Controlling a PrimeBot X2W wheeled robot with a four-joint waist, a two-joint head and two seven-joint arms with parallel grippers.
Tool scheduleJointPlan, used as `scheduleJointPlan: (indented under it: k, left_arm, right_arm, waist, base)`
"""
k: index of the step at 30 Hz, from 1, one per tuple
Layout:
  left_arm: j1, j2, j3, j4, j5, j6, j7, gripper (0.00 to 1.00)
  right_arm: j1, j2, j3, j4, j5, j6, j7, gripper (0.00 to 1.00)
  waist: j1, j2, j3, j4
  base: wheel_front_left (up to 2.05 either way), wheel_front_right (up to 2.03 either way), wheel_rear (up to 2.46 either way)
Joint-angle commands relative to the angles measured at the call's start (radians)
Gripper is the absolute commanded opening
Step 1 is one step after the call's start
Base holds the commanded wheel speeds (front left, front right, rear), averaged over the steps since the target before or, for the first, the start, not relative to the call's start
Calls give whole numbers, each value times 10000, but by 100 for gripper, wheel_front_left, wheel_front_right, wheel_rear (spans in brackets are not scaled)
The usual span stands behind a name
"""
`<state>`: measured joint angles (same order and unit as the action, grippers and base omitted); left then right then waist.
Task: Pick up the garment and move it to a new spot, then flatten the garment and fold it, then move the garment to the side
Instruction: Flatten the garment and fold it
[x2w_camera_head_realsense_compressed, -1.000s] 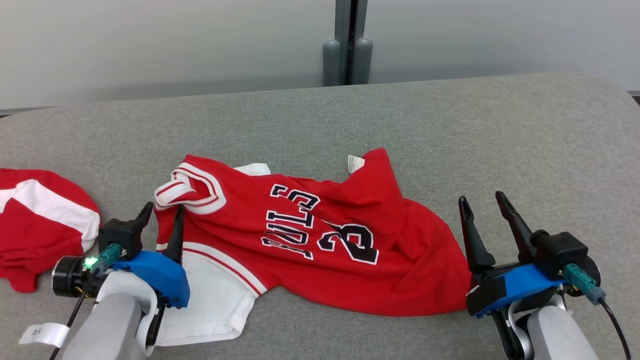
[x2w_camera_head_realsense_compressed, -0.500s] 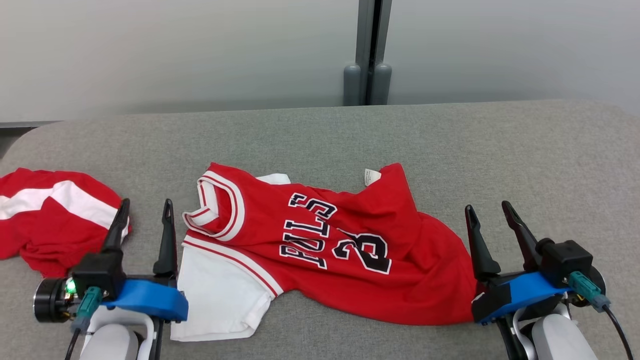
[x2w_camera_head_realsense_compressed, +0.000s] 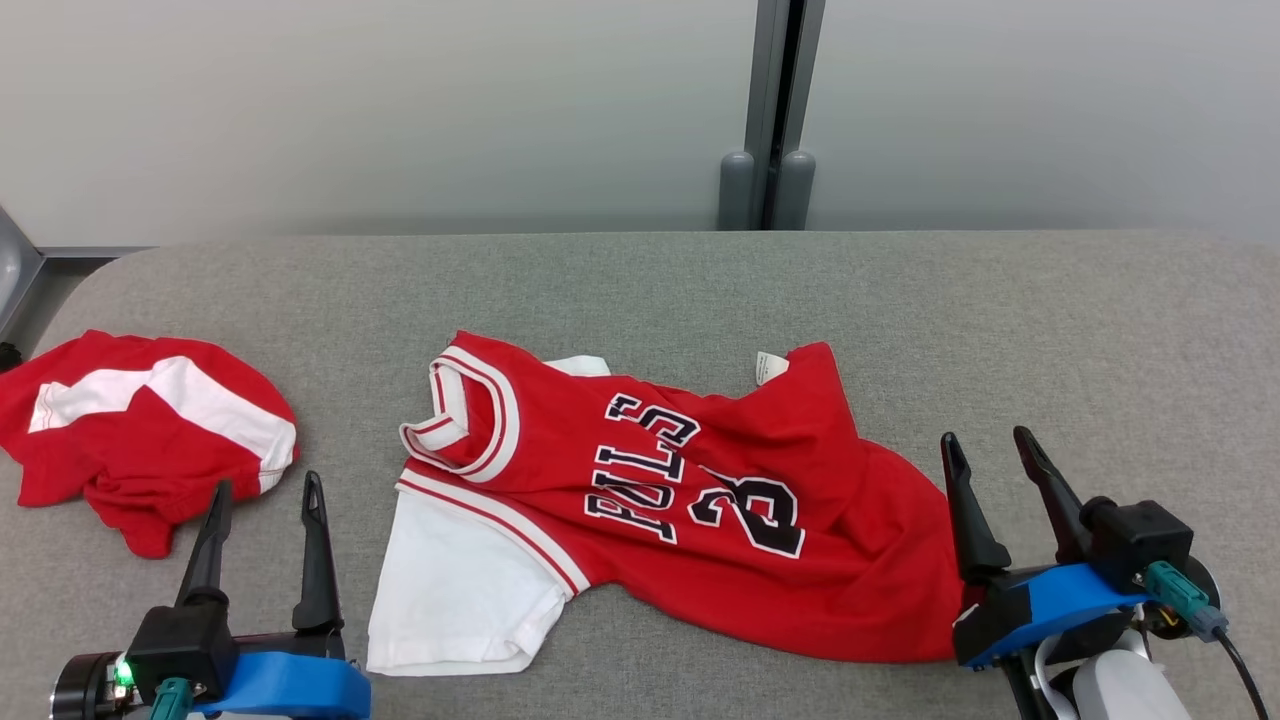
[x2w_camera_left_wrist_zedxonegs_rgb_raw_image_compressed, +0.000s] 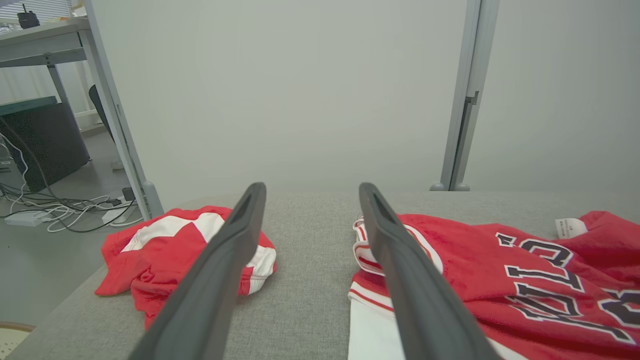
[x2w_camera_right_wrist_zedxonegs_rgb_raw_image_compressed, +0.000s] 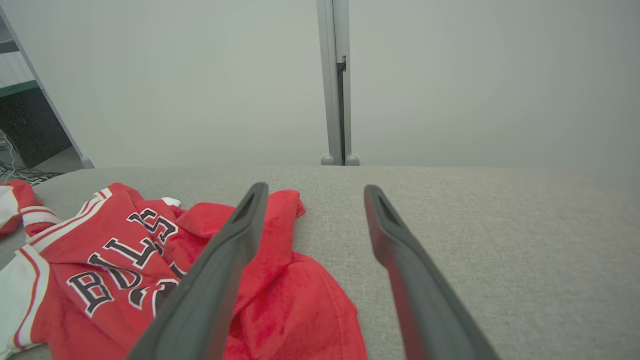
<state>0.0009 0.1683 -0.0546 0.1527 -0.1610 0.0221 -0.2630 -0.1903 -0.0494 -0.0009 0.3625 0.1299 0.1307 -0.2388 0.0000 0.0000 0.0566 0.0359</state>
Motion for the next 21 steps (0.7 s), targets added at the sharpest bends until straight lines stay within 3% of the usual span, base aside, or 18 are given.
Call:
scheduleJointPlan:
  k: [1, 12, 21]
  left_arm:
    - [100, -21, 61, 40, 72, -56, -25, 100]
    - [-81, -368, 542, 171, 503, -496, -24, 100]
    - [-319, -638, 594, 204, 741, -748, -24, 100]
  right_arm:
    - [130, -20, -22, 8, 28, 1, 38, 100]
    - [-391, -32, 81, 1, -329, 1, 434, 100]
    - [-1986, -682, 1145, 555, -453, 1, 1395, 100]
  waist:
    - [0, 0, -8, 3]
    - [0, 0, 48, 61]
    - [0, 0, 305, 215]
  base:
    - [0, 0, 0]
    - [0, 0, 0]
    - [0, 0, 0]
